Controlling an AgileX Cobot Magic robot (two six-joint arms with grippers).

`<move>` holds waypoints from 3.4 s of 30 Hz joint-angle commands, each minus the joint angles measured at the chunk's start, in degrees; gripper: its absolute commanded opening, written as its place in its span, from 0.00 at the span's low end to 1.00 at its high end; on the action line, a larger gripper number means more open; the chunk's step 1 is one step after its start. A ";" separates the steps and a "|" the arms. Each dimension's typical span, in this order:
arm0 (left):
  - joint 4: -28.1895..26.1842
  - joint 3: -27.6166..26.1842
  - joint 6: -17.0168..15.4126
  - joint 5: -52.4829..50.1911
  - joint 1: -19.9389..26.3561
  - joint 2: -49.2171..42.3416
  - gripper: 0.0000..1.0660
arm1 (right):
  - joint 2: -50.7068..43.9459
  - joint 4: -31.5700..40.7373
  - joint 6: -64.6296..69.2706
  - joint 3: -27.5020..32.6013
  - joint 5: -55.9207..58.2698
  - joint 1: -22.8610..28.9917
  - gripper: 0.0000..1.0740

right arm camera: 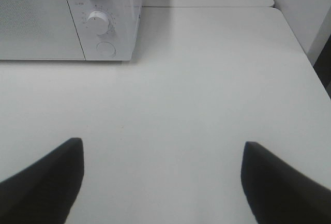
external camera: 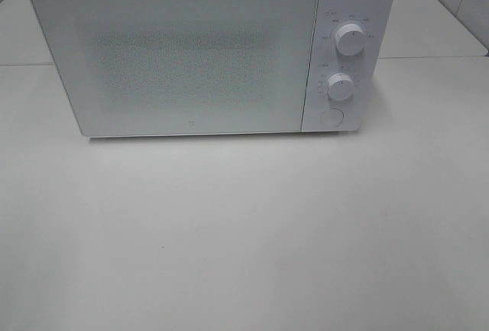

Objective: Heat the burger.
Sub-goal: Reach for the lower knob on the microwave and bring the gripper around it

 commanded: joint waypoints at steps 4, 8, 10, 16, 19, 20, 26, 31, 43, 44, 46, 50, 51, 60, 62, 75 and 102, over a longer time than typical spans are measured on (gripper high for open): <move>-0.92 0.23 0.23 -0.86 0.06 -5.04 0.95 | -1.72 0.00 -0.29 0.17 -0.52 -0.23 0.69; -1.15 0.23 0.23 -0.86 0.06 -7.56 0.95 | -1.72 0.00 -0.29 0.17 -0.52 -0.23 0.69; -1.26 0.23 0.23 -0.86 0.06 -7.85 0.95 | -1.72 0.00 -0.29 0.17 -0.52 -0.23 0.69; -1.32 0.23 0.23 -0.86 0.06 -7.79 0.95 | -1.72 0.00 -0.29 0.17 -0.52 -0.23 0.69; -1.32 0.23 0.23 -0.86 0.06 -7.79 0.95 | -1.72 0.00 -0.29 0.17 -0.52 -0.23 0.69; -1.32 0.23 0.23 -0.86 0.06 -7.79 0.95 | -1.72 0.00 -0.29 0.17 -0.52 -0.23 0.69; -1.32 0.23 0.23 -0.86 3.04 -7.79 0.95 | -1.72 0.00 -0.29 0.17 -0.52 -0.23 0.69; -1.32 0.23 0.57 -0.86 5.27 -7.79 0.95 | -1.72 0.00 -0.29 0.17 -0.52 -0.23 0.69; -1.32 0.23 0.29 -0.86 5.27 -7.39 0.95 | -1.72 0.00 -0.29 0.17 -0.52 -0.23 0.69; -1.32 0.23 0.29 -0.86 5.27 -7.39 0.95 | -1.72 0.00 -0.29 0.17 -0.52 -0.23 0.69; -1.32 0.23 0.29 -0.86 5.27 -7.39 0.95 | -1.72 0.00 -0.29 0.17 -0.52 -0.23 0.69; -1.32 0.23 0.29 -0.86 5.27 -7.39 0.95 | -1.72 0.00 -0.29 0.17 -0.52 -0.23 0.70; -1.32 0.23 0.29 -0.86 5.27 -7.39 0.95 | -1.72 0.00 -0.29 0.17 -0.52 -0.23 0.70; -1.32 0.23 0.29 -0.86 5.27 -7.39 0.95 | 0.63 -0.40 -0.57 -1.55 -9.28 -0.23 0.77; -1.32 0.23 0.29 -0.86 5.27 -7.39 0.95 | 1.38 -0.63 -0.63 -1.38 -11.40 -0.23 0.77; -1.32 0.23 0.29 -0.86 5.27 -7.39 0.95 | 16.27 -1.83 -0.74 1.72 -33.29 -0.23 0.71; -1.32 0.23 0.29 -0.86 5.27 -7.39 0.95 | 55.41 -8.59 -1.03 6.13 -77.29 -0.23 0.71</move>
